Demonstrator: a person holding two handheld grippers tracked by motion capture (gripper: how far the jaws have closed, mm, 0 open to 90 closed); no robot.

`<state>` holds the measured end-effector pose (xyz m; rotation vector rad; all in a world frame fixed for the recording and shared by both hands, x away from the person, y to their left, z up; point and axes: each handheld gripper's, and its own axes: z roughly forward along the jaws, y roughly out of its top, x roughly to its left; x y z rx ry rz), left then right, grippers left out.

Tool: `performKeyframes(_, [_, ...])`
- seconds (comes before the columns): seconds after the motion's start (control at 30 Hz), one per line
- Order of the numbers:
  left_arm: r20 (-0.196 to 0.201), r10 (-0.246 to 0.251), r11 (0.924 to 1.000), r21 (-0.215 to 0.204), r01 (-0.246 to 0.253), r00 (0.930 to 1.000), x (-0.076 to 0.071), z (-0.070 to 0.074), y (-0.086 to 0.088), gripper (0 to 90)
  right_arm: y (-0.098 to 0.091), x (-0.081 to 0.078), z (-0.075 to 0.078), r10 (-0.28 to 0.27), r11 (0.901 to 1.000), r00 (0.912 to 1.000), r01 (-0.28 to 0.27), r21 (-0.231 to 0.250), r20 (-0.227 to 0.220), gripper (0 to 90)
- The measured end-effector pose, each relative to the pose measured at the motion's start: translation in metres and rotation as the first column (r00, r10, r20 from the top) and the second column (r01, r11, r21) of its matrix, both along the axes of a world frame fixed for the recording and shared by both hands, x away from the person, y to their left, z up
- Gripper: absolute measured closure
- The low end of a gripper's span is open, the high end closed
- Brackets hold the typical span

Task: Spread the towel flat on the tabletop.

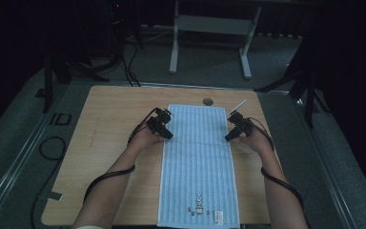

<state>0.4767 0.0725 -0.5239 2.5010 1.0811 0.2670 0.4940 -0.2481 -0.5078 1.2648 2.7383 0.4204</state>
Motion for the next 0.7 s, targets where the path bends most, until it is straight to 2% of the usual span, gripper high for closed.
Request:
performKeyframes(0.13, [0.006,-0.004,0.9997,0.026,0.004,1.0,0.0,-0.004,-0.005,48.3,0.007,0.003,-0.01,0.007,0.9992,0.9998,-0.008,-0.038,-0.02,55.5])
performKeyframes(0.2, [0.002,0.002,0.9999,0.012,-0.002,1.0,0.0,-0.005,-0.005,49.7,0.008,0.003,-0.011,0.013,0.999,0.9998,-0.014,-0.041,-0.015,56.5])
performKeyframes(0.3, [-0.004,-0.012,0.9999,0.013,0.012,0.9999,-0.001,-0.004,-0.005,55.1,0.009,0.004,-0.011,0.012,0.9996,0.9999,-0.012,-0.024,-0.011,65.2])
performKeyframes(0.33, [-0.005,-0.019,0.9998,0.0,0.019,0.9998,-0.002,-0.004,-0.005,59.2,0.009,0.003,-0.011,0.015,0.9996,0.9999,-0.015,-0.023,-0.008,67.6])
performKeyframes(0.37, [-0.006,-0.023,0.9997,-0.009,0.023,0.9997,-0.004,-0.005,-0.006,63.4,0.011,0.002,-0.011,0.018,0.9996,0.9998,-0.018,-0.023,-0.002,75.1])
performKeyframes(0.47, [-0.02,-0.04,0.9982,-0.046,0.039,0.999,-0.005,-0.005,-0.006,75.9,0.016,0.0,-0.011,0.029,0.9993,0.9996,-0.029,-0.025,0.005,84.9])
performKeyframes(0.5, [-0.03,-0.044,0.9969,-0.066,0.042,0.9986,-0.006,-0.006,-0.006,82.6,0.017,0.0,-0.011,0.029,0.9993,0.9996,-0.029,-0.024,0.005,86.0])
performKeyframes(0.57, [-0.028,-0.047,0.9958,-0.08,0.044,0.9985,-0.006,-0.007,-0.004,86.2,0.019,0.0,-0.011,0.032,0.999,0.9995,-0.032,-0.03,0.007,87.2])
performKeyframes(0.7, [-0.033,-0.019,0.9939,-0.109,0.016,0.9993,-0.006,-0.007,-0.002,88.0,0.019,0.0,-0.011,0.028,0.9992,0.9995,-0.027,-0.029,0.013,88.0])
